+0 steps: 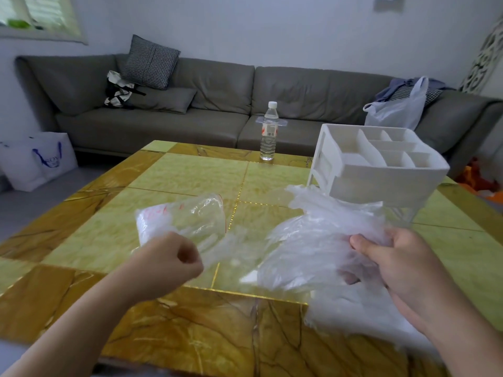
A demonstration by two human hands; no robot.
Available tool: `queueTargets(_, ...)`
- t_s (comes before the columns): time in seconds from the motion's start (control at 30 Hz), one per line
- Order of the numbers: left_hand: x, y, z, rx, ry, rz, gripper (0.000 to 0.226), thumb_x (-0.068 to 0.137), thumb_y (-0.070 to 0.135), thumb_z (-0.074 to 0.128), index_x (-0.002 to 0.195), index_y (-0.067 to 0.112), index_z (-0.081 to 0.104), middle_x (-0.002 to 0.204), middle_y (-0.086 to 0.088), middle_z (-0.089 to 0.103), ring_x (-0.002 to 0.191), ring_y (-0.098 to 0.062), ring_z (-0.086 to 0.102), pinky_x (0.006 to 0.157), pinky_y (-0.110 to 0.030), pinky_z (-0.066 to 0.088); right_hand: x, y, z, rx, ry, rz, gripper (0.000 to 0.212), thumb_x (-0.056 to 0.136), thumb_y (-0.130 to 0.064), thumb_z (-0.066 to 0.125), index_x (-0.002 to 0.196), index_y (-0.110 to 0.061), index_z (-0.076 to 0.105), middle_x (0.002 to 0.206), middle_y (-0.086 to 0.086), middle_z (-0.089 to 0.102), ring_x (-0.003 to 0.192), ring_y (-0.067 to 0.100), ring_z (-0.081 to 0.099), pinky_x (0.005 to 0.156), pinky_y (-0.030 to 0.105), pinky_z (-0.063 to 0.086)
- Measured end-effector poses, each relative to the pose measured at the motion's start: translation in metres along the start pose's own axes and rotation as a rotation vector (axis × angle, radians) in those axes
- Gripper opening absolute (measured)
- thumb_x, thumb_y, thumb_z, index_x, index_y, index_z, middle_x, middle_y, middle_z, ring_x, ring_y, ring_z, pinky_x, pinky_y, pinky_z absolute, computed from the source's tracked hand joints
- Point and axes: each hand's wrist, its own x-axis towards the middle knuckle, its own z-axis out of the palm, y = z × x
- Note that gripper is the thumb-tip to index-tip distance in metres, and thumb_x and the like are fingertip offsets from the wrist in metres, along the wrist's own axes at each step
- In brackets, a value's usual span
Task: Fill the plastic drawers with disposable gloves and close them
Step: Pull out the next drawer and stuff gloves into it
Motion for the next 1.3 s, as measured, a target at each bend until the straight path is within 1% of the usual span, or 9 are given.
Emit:
queueTargets(0.3,-0.022,0.061,-0.009,-1.014,0.223,-0.119,0.029,0.095,0.008,0.064,0.071,0.005,0.079,0.079,-0.016,0.068,0.07,-0.029,0.062,0.074,-0.043,0.055,-0.019,-0.002,0.022,-0.378,0.134,-0.287,0.018,0.096,-0.016,0.073,0.092,0.0,0.067,0.084,0.012,0.07,0.102,0.021,0.059,0.074,0.038,0.058)
queueTargets(0.33,-0.024,0.068,-0.002,-1.026,0.205,-0.099,0.03,0.096,0.007,0.063,0.07,0.004,0.078,0.077,-0.014,0.067,0.067,-0.026,0.061,0.071,-0.039,0.055,-0.024,-0.002,0.03,-0.426,0.118,-0.334,0.021,0.093,-0.015,0.072,0.079,-0.003,0.064,0.069,0.009,0.066,0.063,0.019,0.065,0.06,0.033,0.052)
queueTargets(0.37,-0.028,0.076,0.007,-1.032,0.169,-0.07,0.029,0.096,0.007,0.061,0.072,0.002,0.077,0.075,-0.012,0.066,0.066,-0.024,0.06,0.068,-0.036,0.055,-0.028,-0.001,0.038,-0.468,0.104,-0.369,0.029,0.09,-0.013,0.072,0.068,-0.005,0.054,0.057,0.007,0.054,0.052,0.012,0.033,0.049,0.028,0.039)
queueTargets(0.43,-0.035,0.091,0.024,-1.055,0.084,-0.014,0.028,0.098,0.008,0.058,0.077,-0.001,0.076,0.073,-0.011,0.064,0.065,-0.022,0.06,0.06,-0.031,0.056,-0.031,0.005,0.052,-0.524,0.066,-0.443,0.038,0.086,-0.009,0.072,0.064,-0.009,0.041,0.051,0.003,0.034,0.049,0.014,0.029,0.044,0.03,0.023)
queueTargets(0.63,-0.041,0.105,0.052,-1.356,-0.047,0.057,0.029,0.098,0.005,0.049,0.091,-0.011,0.071,0.09,-0.029,0.067,0.082,-0.035,0.068,0.078,-0.046,0.056,-0.048,0.009,0.075,-0.444,-0.1,-0.355,0.055,0.096,-0.04,0.069,0.057,-0.012,0.043,0.047,-0.004,0.041,0.046,0.012,0.032,0.044,0.041,0.034)
queueTargets(0.8,-0.044,0.101,0.056,-1.317,-0.081,0.094,0.042,0.089,-0.02,0.043,0.105,-0.001,0.076,0.108,-0.033,0.07,0.085,-0.03,0.071,0.072,-0.031,0.06,-0.041,0.008,0.065,-0.315,-0.189,-0.219,0.053,0.101,-0.036,0.067,0.06,-0.015,0.041,0.052,-0.007,0.033,0.052,0.009,0.031,0.048,0.033,0.028)
queueTargets(1.07,-0.052,0.106,0.067,-0.938,0.142,0.167,0.027,0.086,0.022,0.08,0.105,0.04,0.073,0.088,0.001,0.064,0.072,-0.021,0.068,0.064,-0.029,0.057,-0.05,-0.004,0.06,0.111,-0.62,-0.113,0.051,0.104,-0.047,0.061,0.072,-0.009,0.074,0.07,0.004,0.065,0.072,0.014,0.064,0.07,0.029,0.048)
queueTargets(1.17,-0.051,0.106,0.077,-0.811,0.191,0.187,0.044,0.083,0.015,0.082,0.106,0.05,0.067,0.093,0.007,0.061,0.075,-0.016,0.067,0.061,-0.025,0.054,-0.048,0.001,0.065,-0.028,-0.431,-0.044,0.061,0.084,-0.054,0.083,0.07,-0.003,0.052,0.066,0.007,0.053,0.063,0.02,0.059,0.062,0.04,0.043)
queueTargets(1.3,-0.056,0.109,0.079,-0.777,0.126,0.227,0.058,0.077,0.011,0.082,0.118,0.045,0.059,0.098,0.008,0.06,0.072,-0.015,0.066,0.062,-0.023,0.055,-0.04,0.008,0.068,-0.114,-0.28,0.019,0.052,0.09,-0.054,0.071,0.084,-0.003,0.066,0.069,0.007,0.071,0.066,0.023,0.072,0.071,0.045,0.06)
